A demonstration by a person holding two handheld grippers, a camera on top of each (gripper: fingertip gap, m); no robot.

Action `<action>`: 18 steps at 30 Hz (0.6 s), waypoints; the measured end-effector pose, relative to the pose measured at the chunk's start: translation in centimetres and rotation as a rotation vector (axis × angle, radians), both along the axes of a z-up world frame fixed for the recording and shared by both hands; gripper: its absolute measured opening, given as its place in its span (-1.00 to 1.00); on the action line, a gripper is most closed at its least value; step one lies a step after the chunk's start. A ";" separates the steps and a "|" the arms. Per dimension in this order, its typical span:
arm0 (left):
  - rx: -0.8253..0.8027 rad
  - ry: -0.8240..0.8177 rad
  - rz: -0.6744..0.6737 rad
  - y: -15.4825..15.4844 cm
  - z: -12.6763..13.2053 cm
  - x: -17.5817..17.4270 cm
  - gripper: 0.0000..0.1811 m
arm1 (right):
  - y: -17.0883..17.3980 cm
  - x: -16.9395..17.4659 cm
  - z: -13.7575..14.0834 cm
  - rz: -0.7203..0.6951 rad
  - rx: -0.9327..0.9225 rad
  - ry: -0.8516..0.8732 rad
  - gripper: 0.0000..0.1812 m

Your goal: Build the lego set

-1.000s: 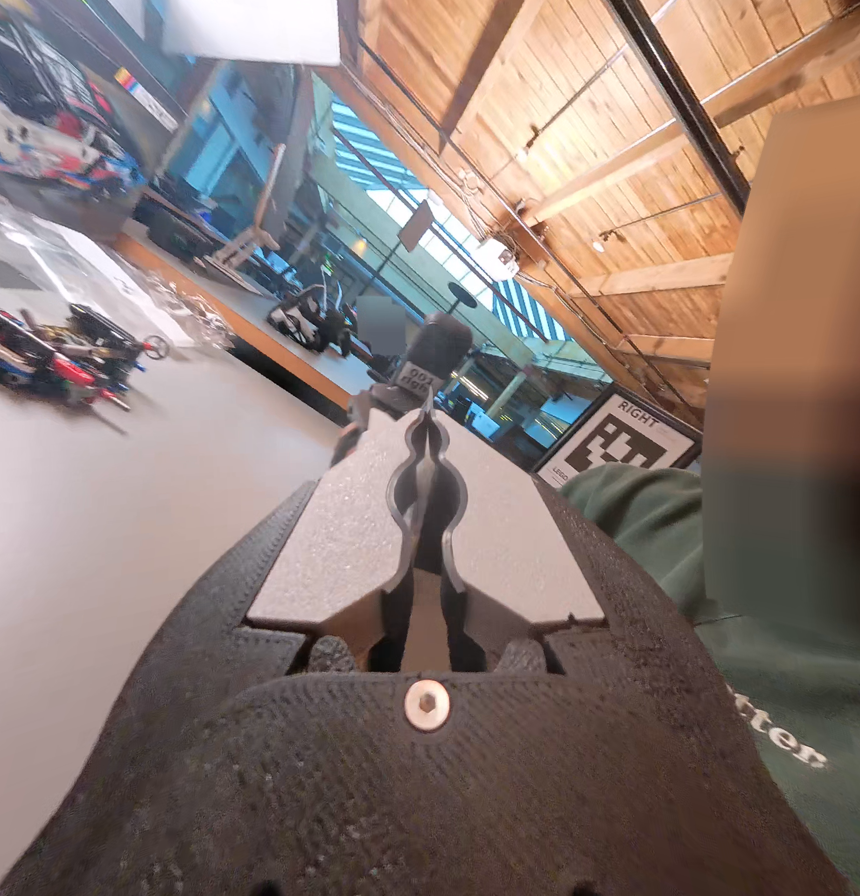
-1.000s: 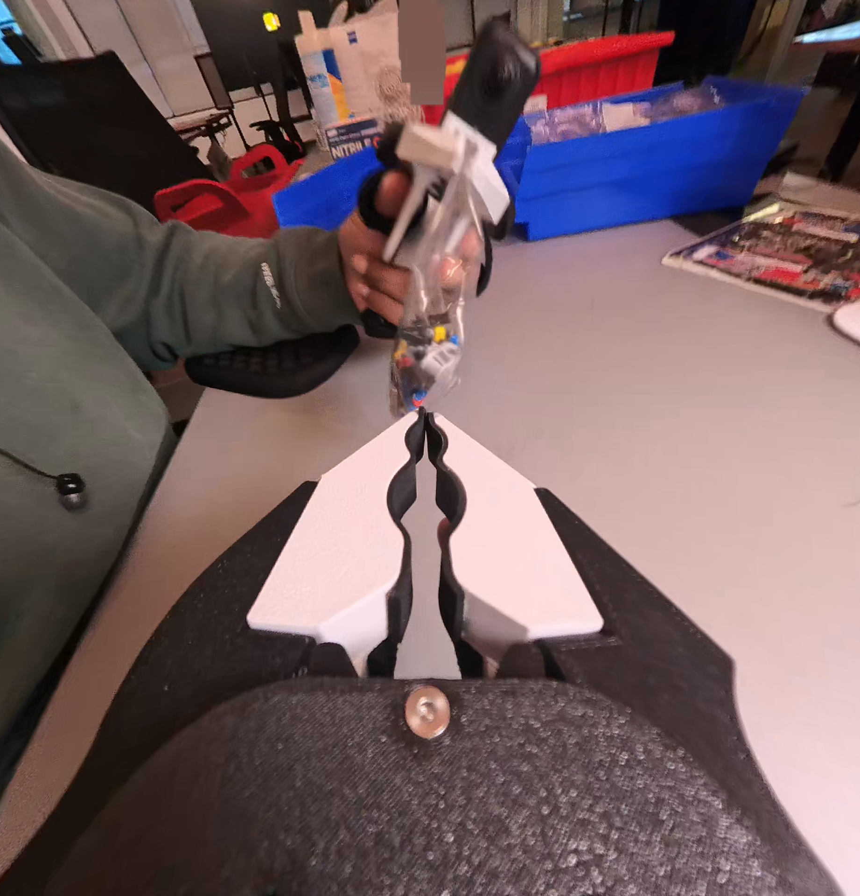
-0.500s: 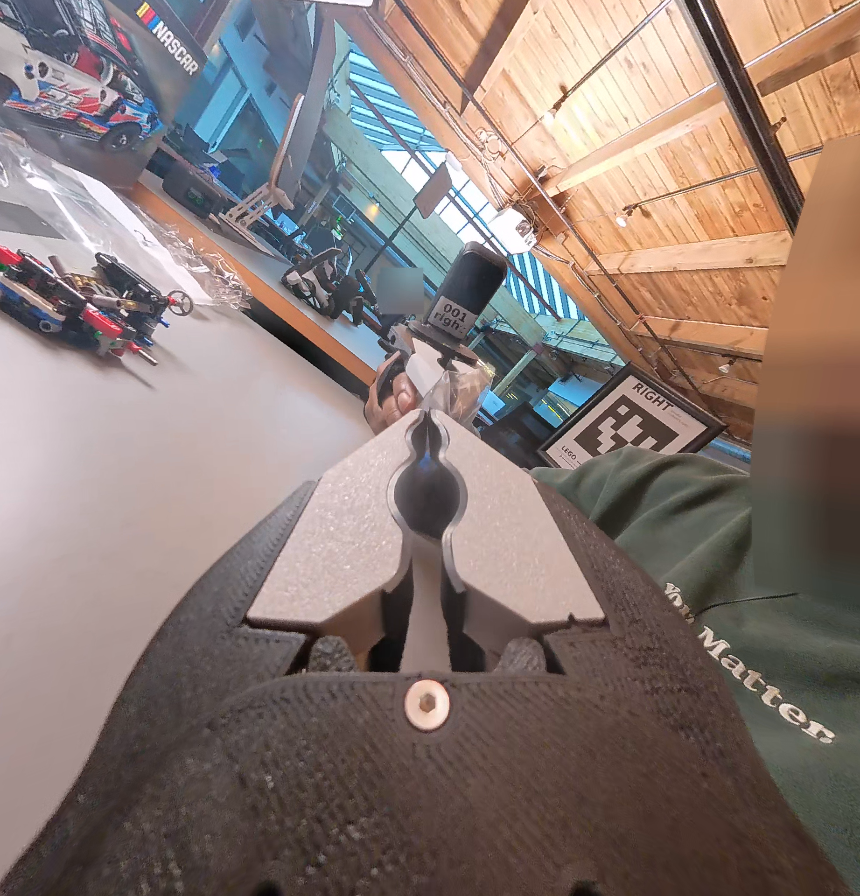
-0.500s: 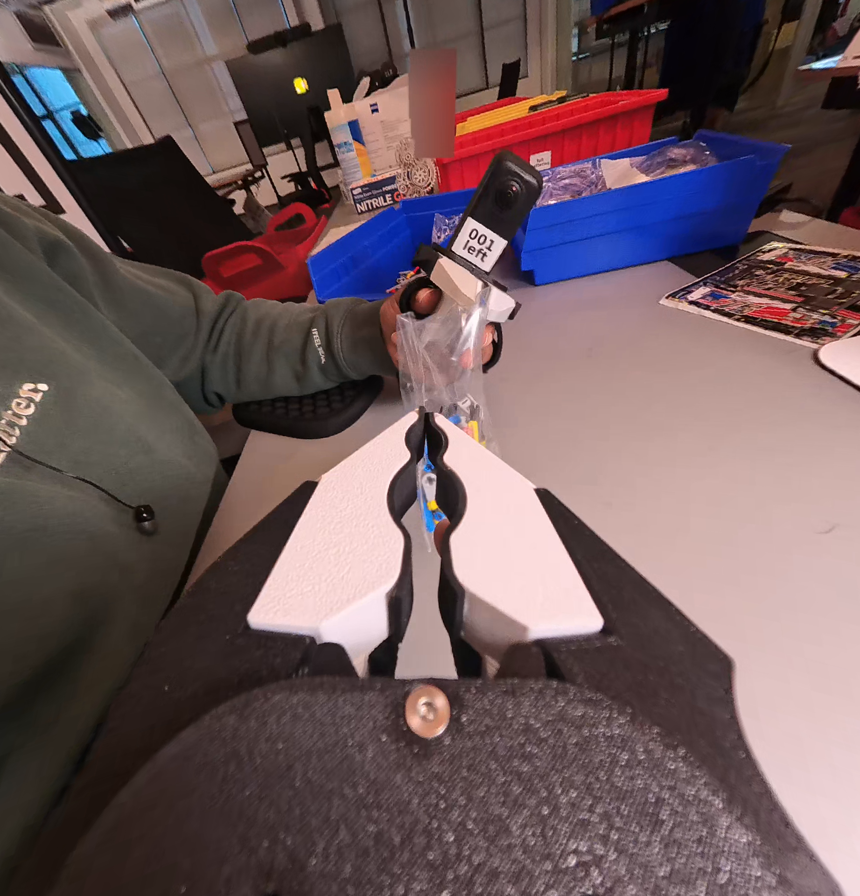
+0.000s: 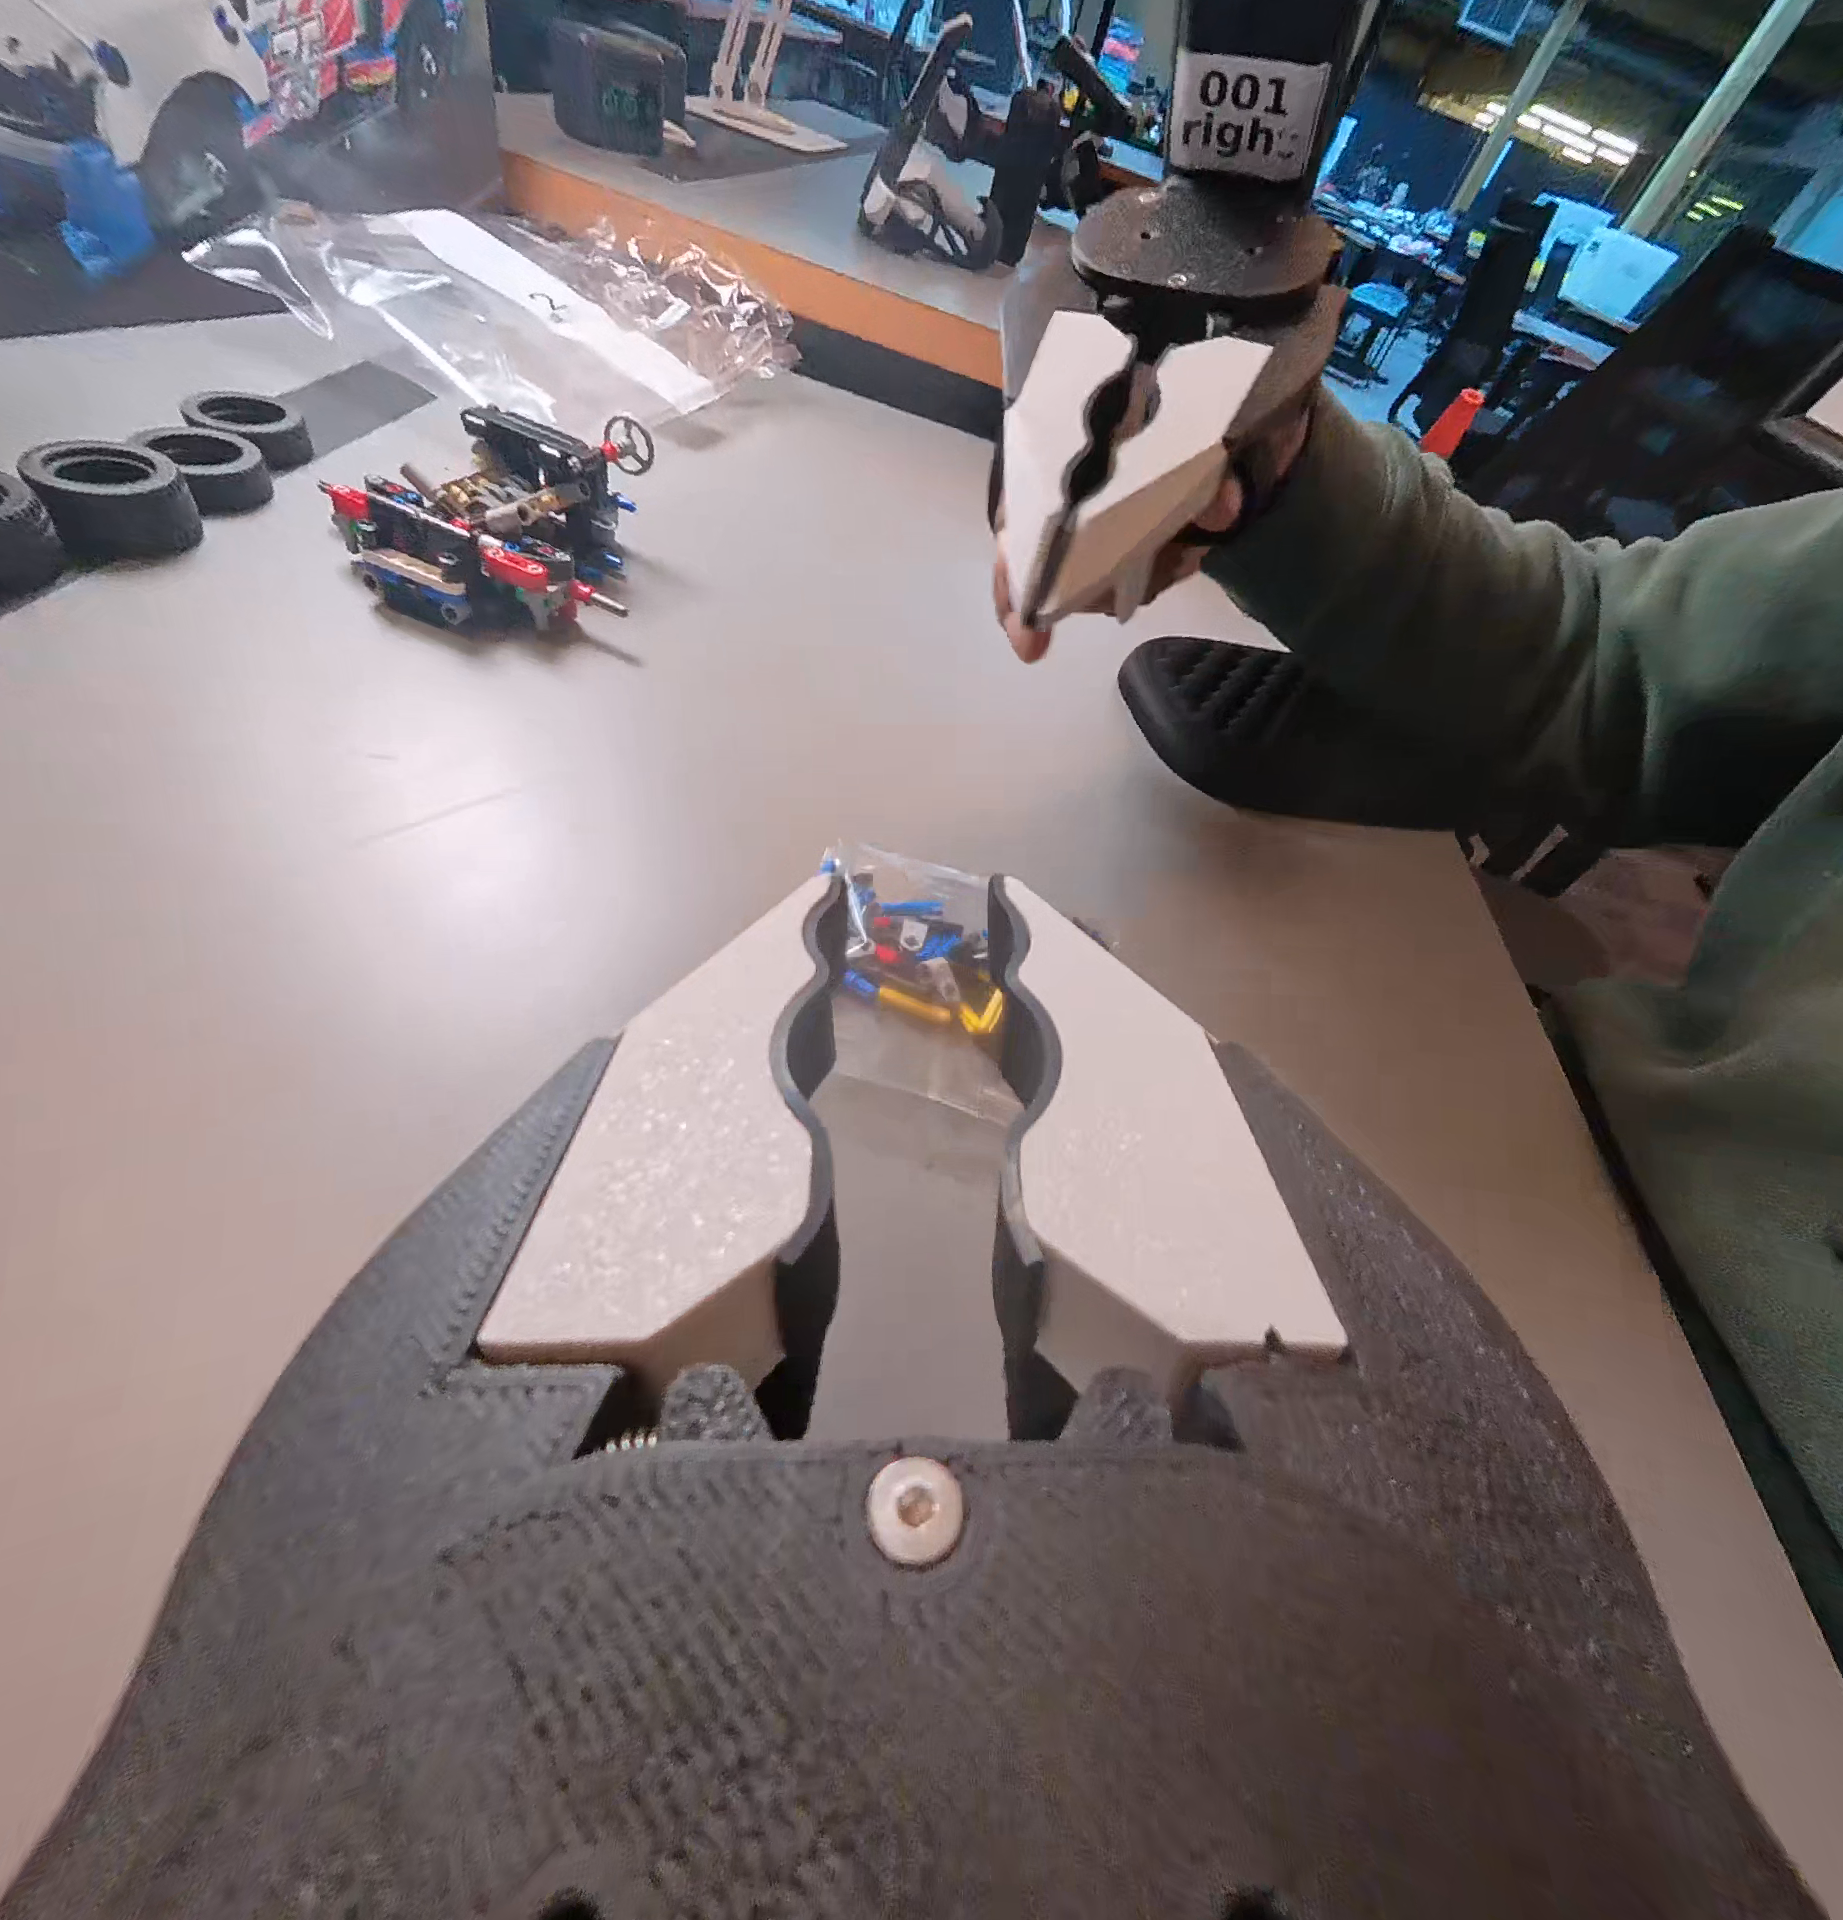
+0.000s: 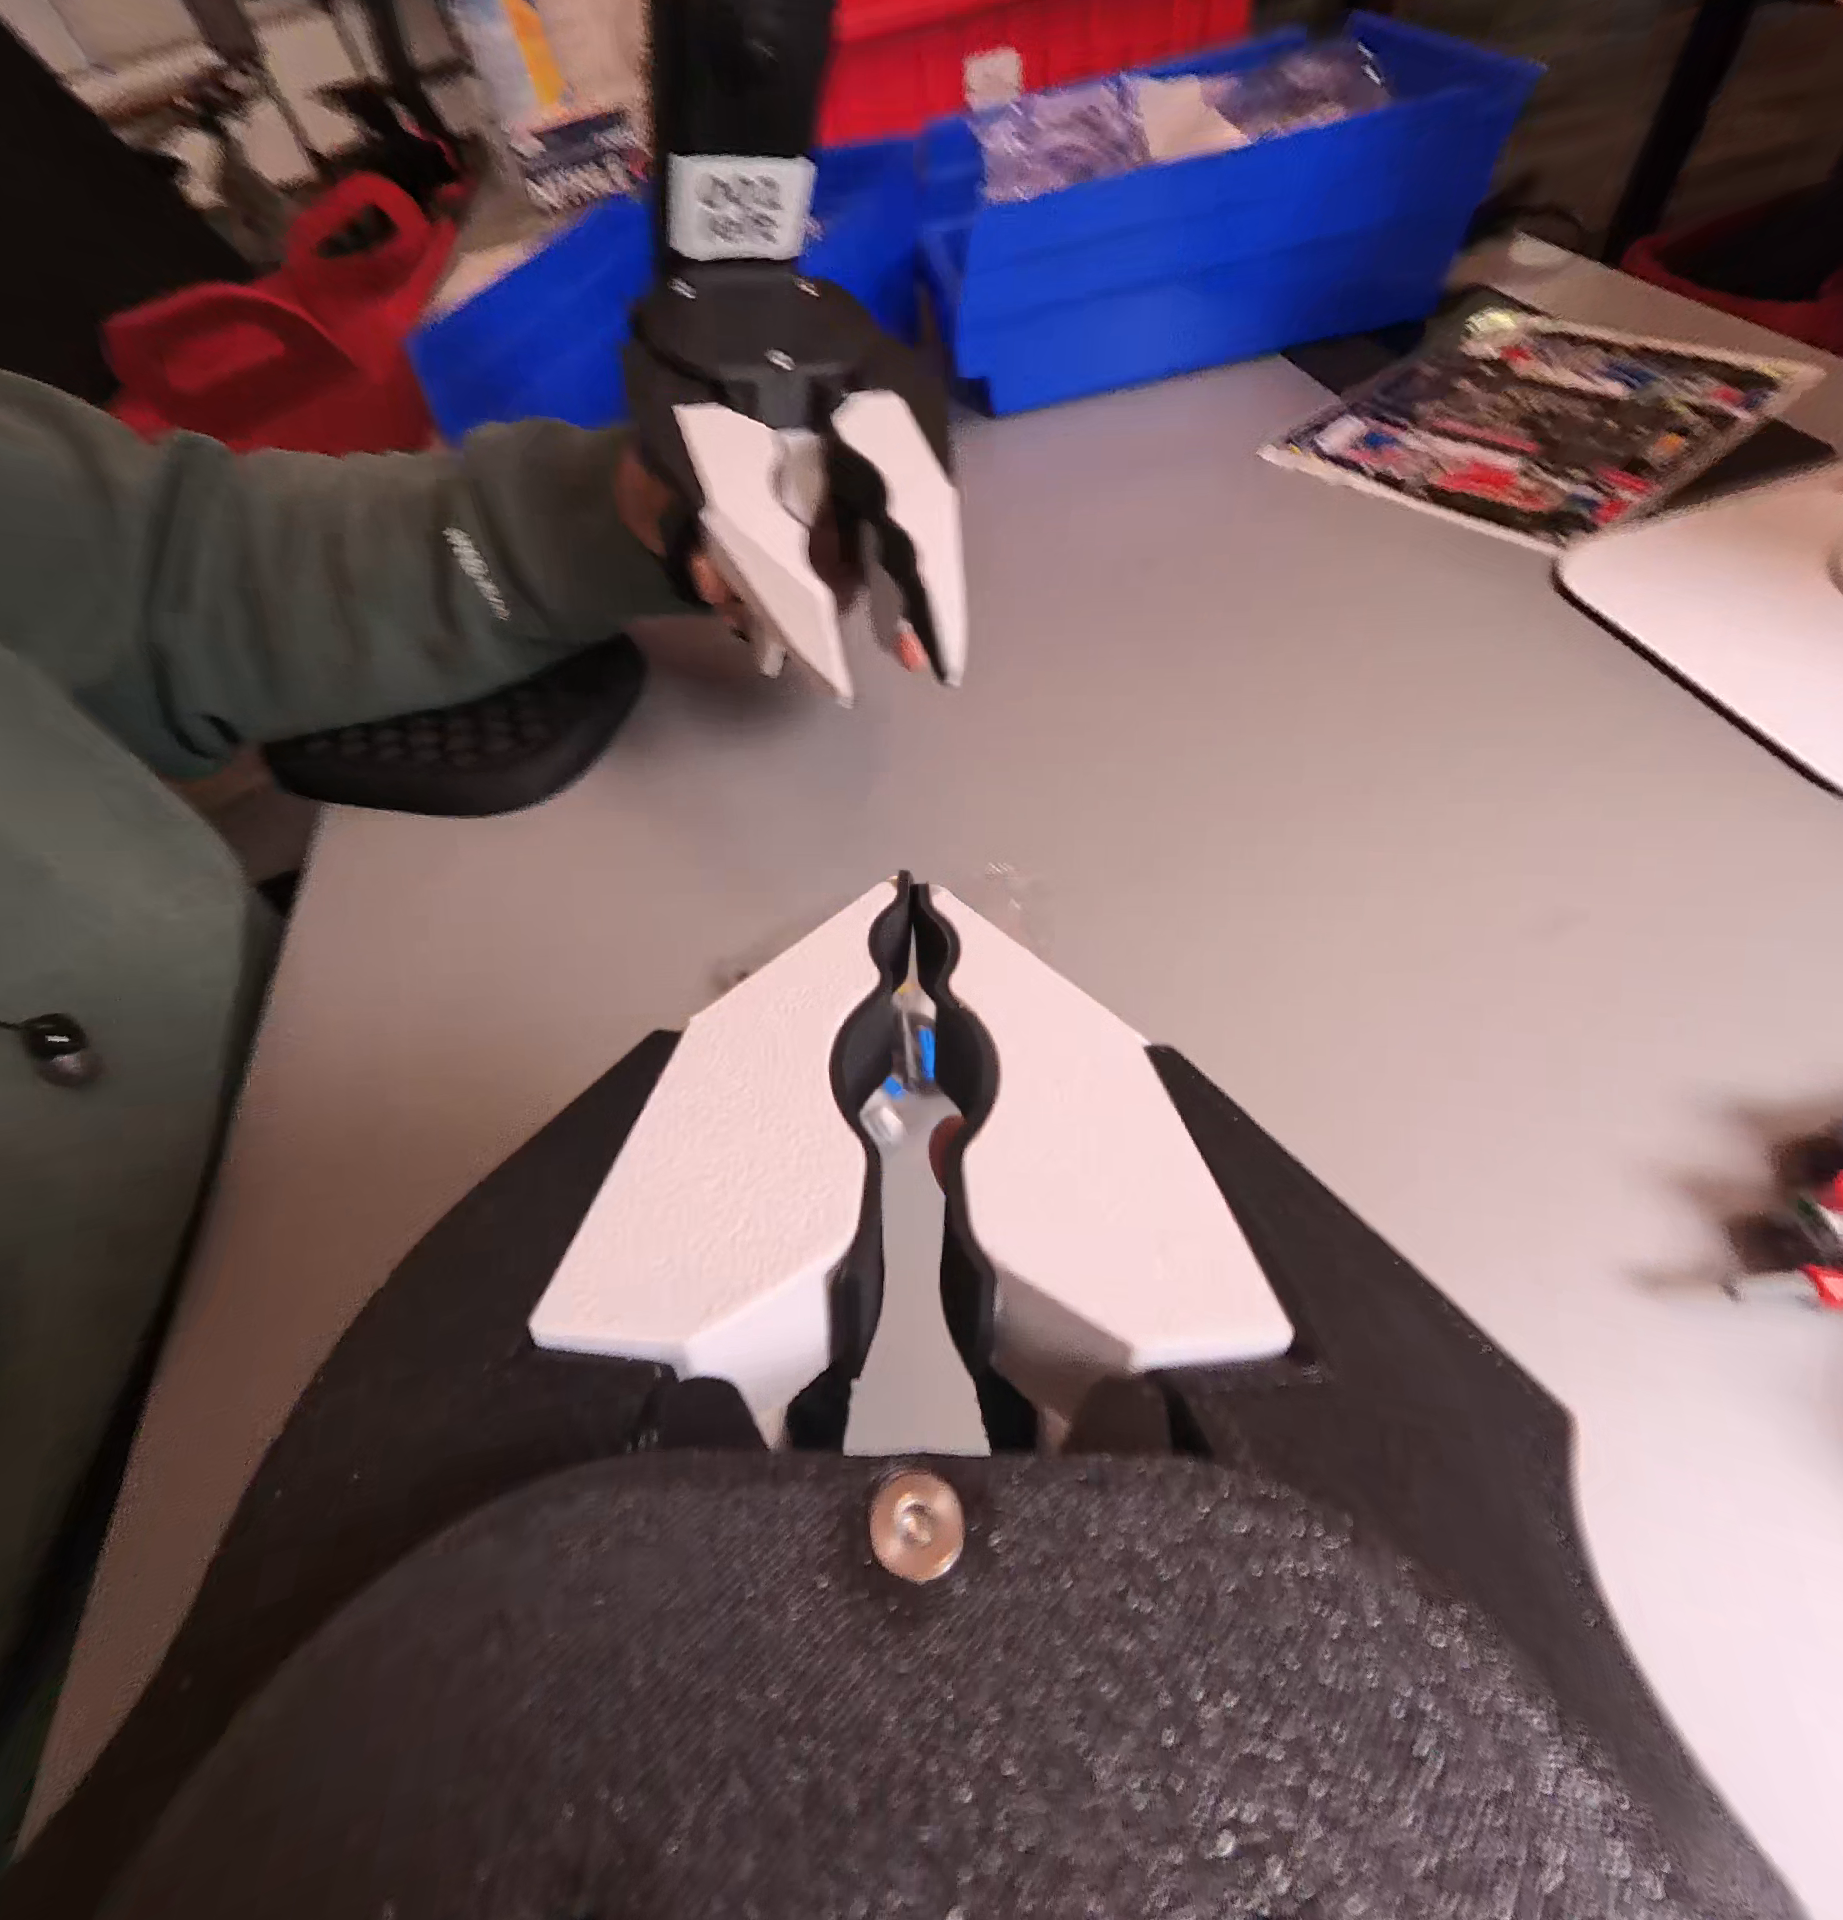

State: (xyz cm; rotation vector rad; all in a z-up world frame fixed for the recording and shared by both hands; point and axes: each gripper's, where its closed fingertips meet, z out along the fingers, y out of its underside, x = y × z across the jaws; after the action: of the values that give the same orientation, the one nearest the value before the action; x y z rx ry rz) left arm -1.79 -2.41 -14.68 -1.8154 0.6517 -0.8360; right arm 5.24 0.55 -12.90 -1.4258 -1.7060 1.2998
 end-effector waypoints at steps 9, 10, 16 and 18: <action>-0.085 0.008 0.117 1.4 -1.4 -2.2 -0.69 | -0.1 2.2 -8.2 -0.015 -0.003 -0.417 -0.47; -0.086 0.006 0.120 1.4 -1.4 -2.2 -0.70 | -0.6 2.2 -9.0 -0.001 -0.013 -0.464 -0.42; -0.088 0.021 0.113 1.3 -1.5 -2.0 -0.69 | -1.8 0.7 -10.7 0.032 0.047 -0.528 -1.00; -0.100 0.021 0.100 1.1 -1.7 -1.9 -0.69 | -2.3 0.2 -10.5 0.072 0.106 -0.494 -1.00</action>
State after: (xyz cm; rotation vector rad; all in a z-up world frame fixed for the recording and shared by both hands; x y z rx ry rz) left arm -3.68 -1.31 -16.35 -1.9327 0.5359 -0.7965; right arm 5.47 -1.72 -23.45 -1.7343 -2.1211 0.9195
